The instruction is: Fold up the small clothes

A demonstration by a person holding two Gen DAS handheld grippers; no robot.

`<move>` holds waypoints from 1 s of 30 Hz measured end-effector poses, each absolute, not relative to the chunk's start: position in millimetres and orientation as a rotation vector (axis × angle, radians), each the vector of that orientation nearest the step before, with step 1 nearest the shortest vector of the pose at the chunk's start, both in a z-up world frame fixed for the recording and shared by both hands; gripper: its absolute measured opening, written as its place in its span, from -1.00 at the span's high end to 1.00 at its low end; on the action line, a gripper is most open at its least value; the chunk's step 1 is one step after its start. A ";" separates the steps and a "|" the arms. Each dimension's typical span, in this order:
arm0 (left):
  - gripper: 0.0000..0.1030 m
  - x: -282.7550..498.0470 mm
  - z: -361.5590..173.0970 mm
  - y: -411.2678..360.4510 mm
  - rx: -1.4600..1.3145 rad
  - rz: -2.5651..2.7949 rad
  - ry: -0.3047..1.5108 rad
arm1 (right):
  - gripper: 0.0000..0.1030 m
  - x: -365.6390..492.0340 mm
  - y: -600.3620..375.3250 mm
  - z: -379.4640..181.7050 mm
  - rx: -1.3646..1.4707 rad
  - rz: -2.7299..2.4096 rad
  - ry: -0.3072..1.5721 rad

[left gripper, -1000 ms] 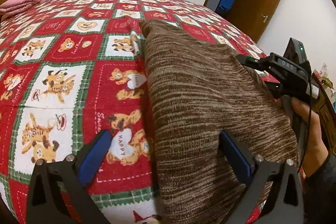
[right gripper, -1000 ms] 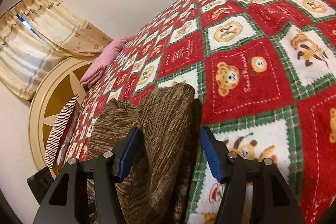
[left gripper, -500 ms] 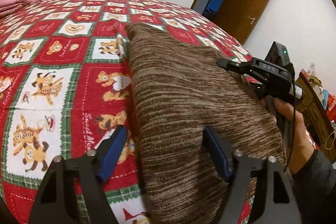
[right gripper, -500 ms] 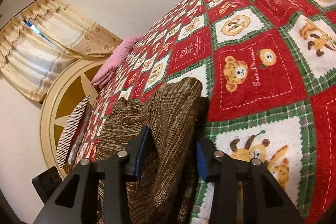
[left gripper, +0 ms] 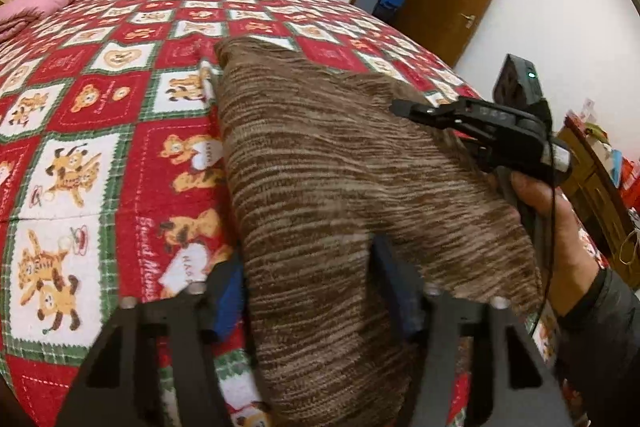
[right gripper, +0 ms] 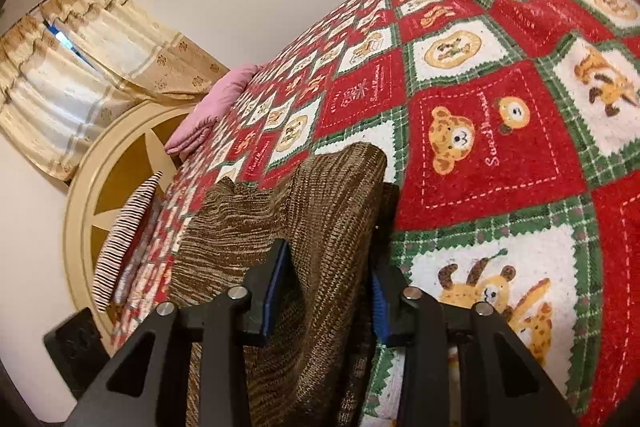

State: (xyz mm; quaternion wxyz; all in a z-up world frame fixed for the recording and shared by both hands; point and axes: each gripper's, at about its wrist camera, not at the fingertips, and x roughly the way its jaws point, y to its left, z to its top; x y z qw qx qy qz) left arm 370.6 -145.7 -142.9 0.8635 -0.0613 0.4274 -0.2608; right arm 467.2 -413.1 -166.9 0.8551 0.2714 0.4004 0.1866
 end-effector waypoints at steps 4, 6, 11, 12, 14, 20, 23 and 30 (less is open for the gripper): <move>0.32 369.7 -135.7 -146.3 -0.117 -0.565 0.914 | 0.58 462.7 -412.8 -162.8 0.556 0.370 0.827; 0.39 368.6 -130.7 -146.9 -0.095 -0.563 0.918 | 0.61 459.5 -408.3 -157.6 0.517 0.341 0.827; 0.44 360.4 -115.6 -141.7 -0.066 -0.560 0.907 | 0.65 444.3 -401.9 -141.2 0.531 0.304 0.788; 0.44 356.3 -112.2 -139.4 -0.068 -0.562 0.902 | 0.65 439.7 -400.2 -138.1 0.540 0.310 0.777; 0.44 348.3 -107.0 -135.8 -0.057 -0.561 0.892 | 0.65 431.6 -395.3 -132.6 0.544 0.321 0.761; 0.45 319.5 -95.8 -115.9 -0.023 -0.543 0.860 | 0.65 402.7 -369.4 -121.1 0.555 0.350 0.742; 0.45 302.9 -88.4 -99.9 -0.019 -0.529 0.838 | 0.66 384.7 -351.0 -113.9 0.557 0.379 0.729; 0.45 273.3 -73.9 -69.1 -0.014 -0.496 0.798 | 0.66 355.8 -302.9 -101.2 0.552 0.458 0.716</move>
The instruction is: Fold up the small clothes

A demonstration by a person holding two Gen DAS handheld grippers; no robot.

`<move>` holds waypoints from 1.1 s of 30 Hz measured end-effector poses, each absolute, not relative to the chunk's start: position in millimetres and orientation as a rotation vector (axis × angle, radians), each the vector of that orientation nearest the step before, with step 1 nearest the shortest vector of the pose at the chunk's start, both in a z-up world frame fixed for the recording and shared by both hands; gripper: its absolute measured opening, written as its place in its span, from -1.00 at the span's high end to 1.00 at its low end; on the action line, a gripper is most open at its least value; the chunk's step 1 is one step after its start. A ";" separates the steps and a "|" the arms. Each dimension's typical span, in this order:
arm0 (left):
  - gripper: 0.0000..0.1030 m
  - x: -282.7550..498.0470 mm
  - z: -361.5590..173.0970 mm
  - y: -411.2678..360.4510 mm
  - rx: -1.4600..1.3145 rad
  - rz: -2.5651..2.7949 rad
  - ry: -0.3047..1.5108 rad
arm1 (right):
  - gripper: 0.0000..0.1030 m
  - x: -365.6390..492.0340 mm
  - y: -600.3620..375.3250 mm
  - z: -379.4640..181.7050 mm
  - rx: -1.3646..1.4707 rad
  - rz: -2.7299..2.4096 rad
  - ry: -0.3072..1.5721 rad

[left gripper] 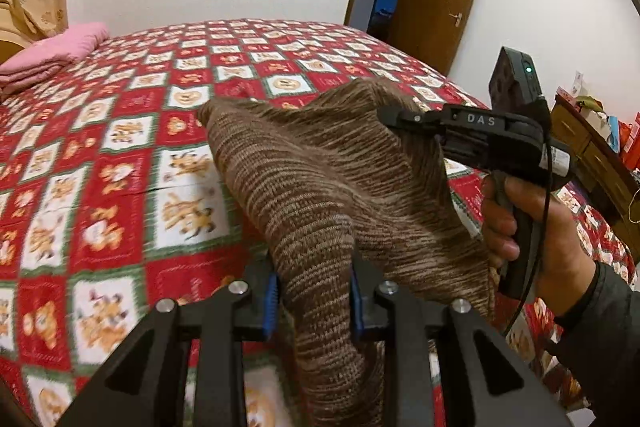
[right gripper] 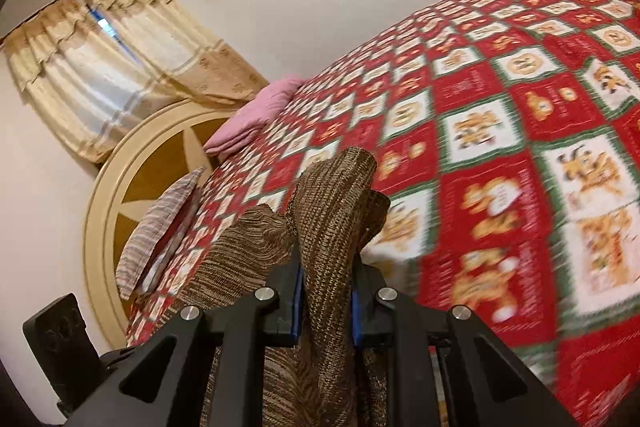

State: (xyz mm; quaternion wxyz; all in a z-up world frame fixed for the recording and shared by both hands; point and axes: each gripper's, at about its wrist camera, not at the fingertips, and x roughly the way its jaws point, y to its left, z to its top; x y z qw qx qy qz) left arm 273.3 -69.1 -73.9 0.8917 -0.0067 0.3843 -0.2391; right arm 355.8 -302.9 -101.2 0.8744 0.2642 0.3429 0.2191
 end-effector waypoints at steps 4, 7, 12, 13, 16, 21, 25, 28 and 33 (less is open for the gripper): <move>0.46 259.0 -68.1 -52.5 -0.017 -0.478 0.772 | 0.66 351.5 -276.3 -97.8 0.547 0.486 0.726; 0.46 249.0 -63.1 -40.0 -0.008 -0.459 0.747 | 0.66 348.1 -254.8 -93.5 0.545 0.514 0.723; 0.46 237.5 -56.7 -15.9 -0.021 -0.429 0.722 | 0.66 343.2 -224.3 -90.6 0.541 0.558 0.726; 0.46 235.5 -56.2 -9.3 -0.025 -0.421 0.718 | 0.66 342.7 -217.1 -90.2 0.542 0.567 0.728; 0.46 228.0 -56.6 7.2 -0.040 -0.398 0.713 | 0.66 341.4 -200.9 -89.6 0.543 0.592 0.733; 0.46 220.1 -58.6 31.9 -0.071 -0.363 0.708 | 0.66 341.8 -169.6 -88.9 0.526 0.633 0.747; 0.46 210.0 -57.8 49.2 -0.088 -0.339 0.694 | 0.66 342.9 -149.3 -89.2 0.524 0.657 0.756; 0.46 203.9 -57.7 61.0 -0.094 -0.320 0.684 | 0.66 343.7 -134.1 -88.8 0.519 0.679 0.762; 0.46 196.3 -59.5 82.6 -0.115 -0.282 0.677 | 0.66 347.5 -105.8 -89.1 0.501 0.717 0.777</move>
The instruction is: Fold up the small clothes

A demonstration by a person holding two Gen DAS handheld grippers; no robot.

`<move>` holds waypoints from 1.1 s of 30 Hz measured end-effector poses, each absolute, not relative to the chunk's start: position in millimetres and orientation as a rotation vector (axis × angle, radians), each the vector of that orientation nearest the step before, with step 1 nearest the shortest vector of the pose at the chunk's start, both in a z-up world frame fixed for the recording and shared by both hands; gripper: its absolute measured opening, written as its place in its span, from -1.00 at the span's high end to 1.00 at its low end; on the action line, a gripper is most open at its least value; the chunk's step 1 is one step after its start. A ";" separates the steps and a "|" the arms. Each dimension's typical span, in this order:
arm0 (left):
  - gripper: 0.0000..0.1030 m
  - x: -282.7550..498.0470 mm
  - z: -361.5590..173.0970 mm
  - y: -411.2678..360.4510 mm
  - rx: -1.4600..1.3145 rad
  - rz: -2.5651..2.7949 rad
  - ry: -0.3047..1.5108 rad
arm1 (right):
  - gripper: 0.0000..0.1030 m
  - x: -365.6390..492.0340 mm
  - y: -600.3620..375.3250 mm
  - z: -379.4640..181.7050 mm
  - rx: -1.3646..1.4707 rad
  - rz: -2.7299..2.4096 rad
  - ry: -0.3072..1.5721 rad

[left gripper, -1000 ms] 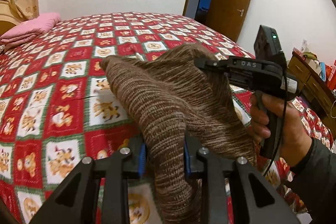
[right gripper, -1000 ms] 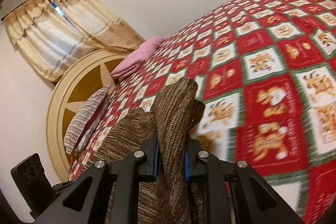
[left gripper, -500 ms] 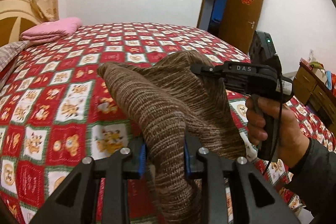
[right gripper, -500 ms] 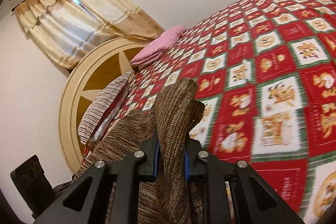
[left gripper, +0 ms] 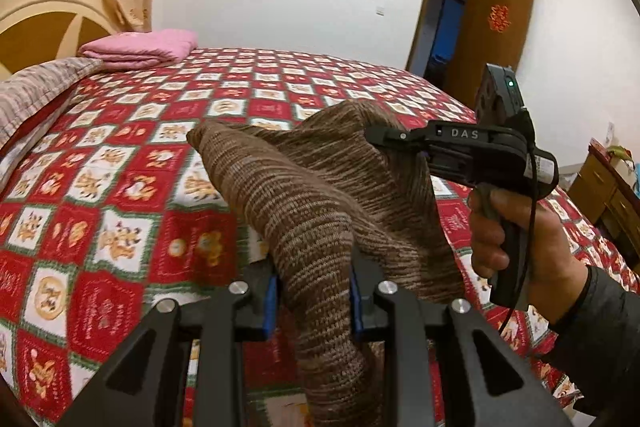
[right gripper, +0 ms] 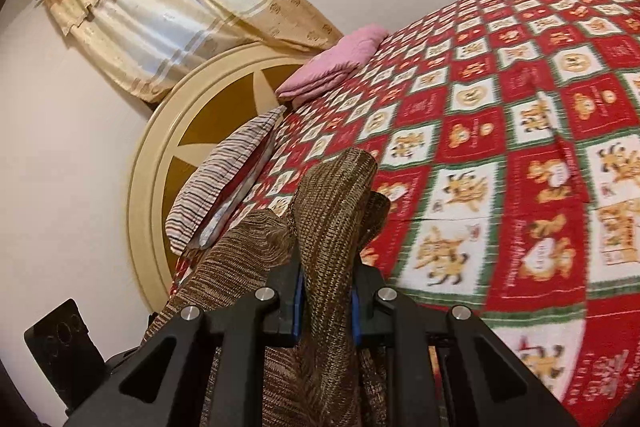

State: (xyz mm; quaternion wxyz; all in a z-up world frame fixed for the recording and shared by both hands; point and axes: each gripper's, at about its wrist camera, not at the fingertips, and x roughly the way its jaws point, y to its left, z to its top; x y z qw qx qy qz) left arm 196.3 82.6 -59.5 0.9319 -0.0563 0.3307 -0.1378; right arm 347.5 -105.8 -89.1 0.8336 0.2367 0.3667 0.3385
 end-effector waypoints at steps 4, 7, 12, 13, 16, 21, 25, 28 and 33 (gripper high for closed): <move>0.46 187.6 -61.3 99.9 -0.130 -0.241 0.673 | 0.66 351.8 -81.0 -91.3 0.490 0.755 0.793; 0.46 183.9 -63.1 109.2 -0.133 -0.209 0.670 | 0.66 355.8 -60.1 -93.0 0.472 0.784 0.807; 0.46 181.9 -68.9 125.7 -0.155 -0.171 0.681 | 0.66 361.8 -26.3 -93.1 0.435 0.823 0.835; 0.46 182.2 -69.5 127.7 -0.157 -0.167 0.683 | 0.66 362.3 -21.5 -92.8 0.428 0.828 0.839; 0.46 180.5 -71.6 135.3 -0.164 -0.150 0.682 | 0.66 365.3 -7.5 -91.7 0.410 0.841 0.849; 0.46 176.1 -80.2 146.5 -0.176 -0.125 0.694 | 0.66 369.7 14.7 -97.3 0.377 0.850 0.883; 0.46 171.7 -90.7 155.2 -0.194 -0.105 0.717 | 0.66 371.2 28.8 -107.6 0.349 0.853 0.918; 0.46 170.3 -98.4 161.9 -0.208 -0.094 0.733 | 0.66 371.6 40.5 -114.1 0.328 0.857 0.938; 0.46 166.2 -105.3 169.6 -0.225 -0.083 0.743 | 0.66 371.2 54.6 -119.0 0.311 0.868 0.957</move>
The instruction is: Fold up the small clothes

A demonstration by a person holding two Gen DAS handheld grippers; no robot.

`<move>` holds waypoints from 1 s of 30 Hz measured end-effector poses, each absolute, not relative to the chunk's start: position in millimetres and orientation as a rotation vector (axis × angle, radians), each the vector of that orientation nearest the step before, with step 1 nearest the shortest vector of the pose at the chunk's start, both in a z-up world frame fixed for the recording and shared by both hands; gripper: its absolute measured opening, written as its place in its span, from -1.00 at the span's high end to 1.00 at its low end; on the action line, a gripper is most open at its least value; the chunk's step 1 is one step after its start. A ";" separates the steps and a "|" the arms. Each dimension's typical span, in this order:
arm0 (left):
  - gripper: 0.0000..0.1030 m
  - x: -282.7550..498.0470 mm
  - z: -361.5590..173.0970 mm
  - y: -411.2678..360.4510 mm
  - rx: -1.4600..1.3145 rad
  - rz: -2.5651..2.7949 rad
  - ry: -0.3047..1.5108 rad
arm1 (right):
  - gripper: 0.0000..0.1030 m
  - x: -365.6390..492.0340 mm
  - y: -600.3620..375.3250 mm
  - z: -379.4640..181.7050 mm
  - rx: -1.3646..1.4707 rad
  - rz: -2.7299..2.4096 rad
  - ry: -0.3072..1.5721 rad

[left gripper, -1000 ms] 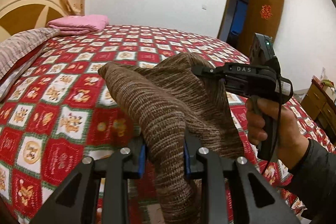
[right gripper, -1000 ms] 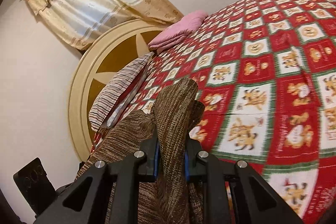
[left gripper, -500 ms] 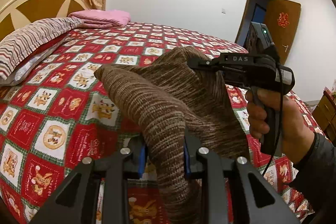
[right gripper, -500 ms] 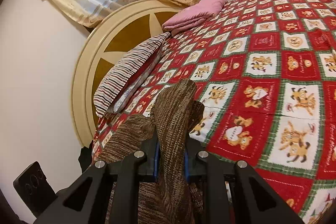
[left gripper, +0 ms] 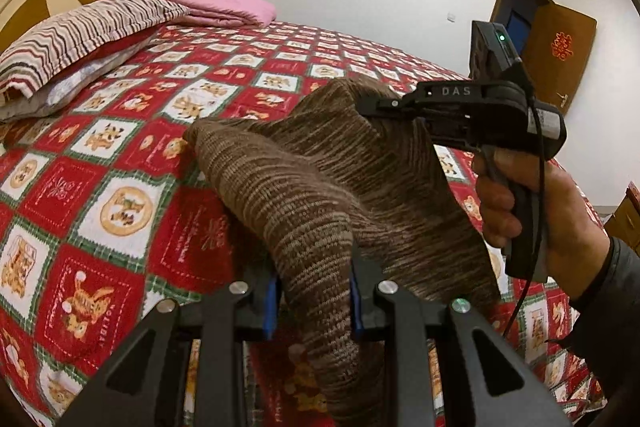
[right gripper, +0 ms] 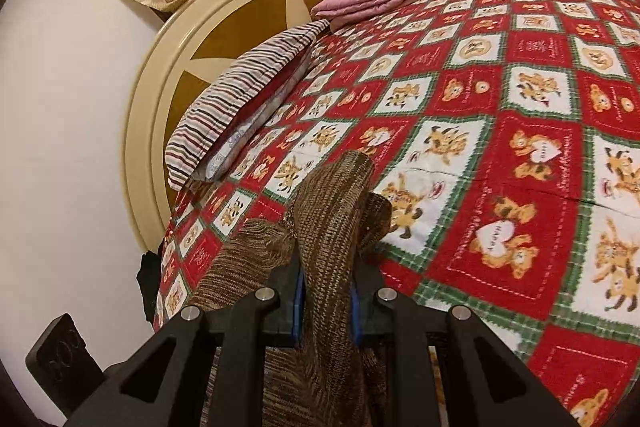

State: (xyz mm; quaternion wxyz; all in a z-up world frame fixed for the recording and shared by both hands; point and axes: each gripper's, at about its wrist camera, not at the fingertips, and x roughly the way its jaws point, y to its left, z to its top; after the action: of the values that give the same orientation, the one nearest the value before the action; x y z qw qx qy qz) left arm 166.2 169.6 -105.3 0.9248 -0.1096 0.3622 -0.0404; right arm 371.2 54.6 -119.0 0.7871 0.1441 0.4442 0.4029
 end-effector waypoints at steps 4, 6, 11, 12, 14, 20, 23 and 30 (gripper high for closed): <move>0.46 162.1 -108.6 175.4 -0.232 -0.073 0.746 | 0.66 372.2 62.2 -120.1 0.304 0.873 0.965; 0.46 163.5 -112.0 177.3 -0.238 -0.068 0.756 | 0.66 373.4 64.9 -121.4 0.301 0.870 0.969; 0.45 158.1 -124.7 178.0 -0.212 -0.051 0.782 | 0.66 376.4 67.9 -124.8 0.286 0.857 0.980; 0.45 158.6 -128.6 178.6 -0.215 -0.048 0.793 | 0.66 377.4 67.9 -126.2 0.286 0.854 0.983; 0.44 159.7 -133.4 179.1 -0.222 -0.041 0.806 | 0.66 379.0 67.6 -129.7 0.299 0.848 0.990; 0.38 158.7 -139.9 177.7 -0.214 -0.024 0.806 | 0.66 384.4 66.3 -140.3 0.294 0.817 1.013; 0.28 159.3 -141.0 178.4 -0.217 -0.015 0.807 | 0.66 386.7 65.5 -143.6 0.294 0.810 1.016; -0.05 163.2 -143.0 179.9 -0.206 0.017 0.811 | 0.66 389.8 63.0 -158.5 0.294 0.782 1.047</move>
State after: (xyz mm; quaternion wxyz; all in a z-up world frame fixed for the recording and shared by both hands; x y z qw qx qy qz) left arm 163.2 179.9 -143.0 0.9137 -0.1002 0.3937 0.0084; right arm 389.8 63.0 -158.5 0.7840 0.1361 0.4853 0.3624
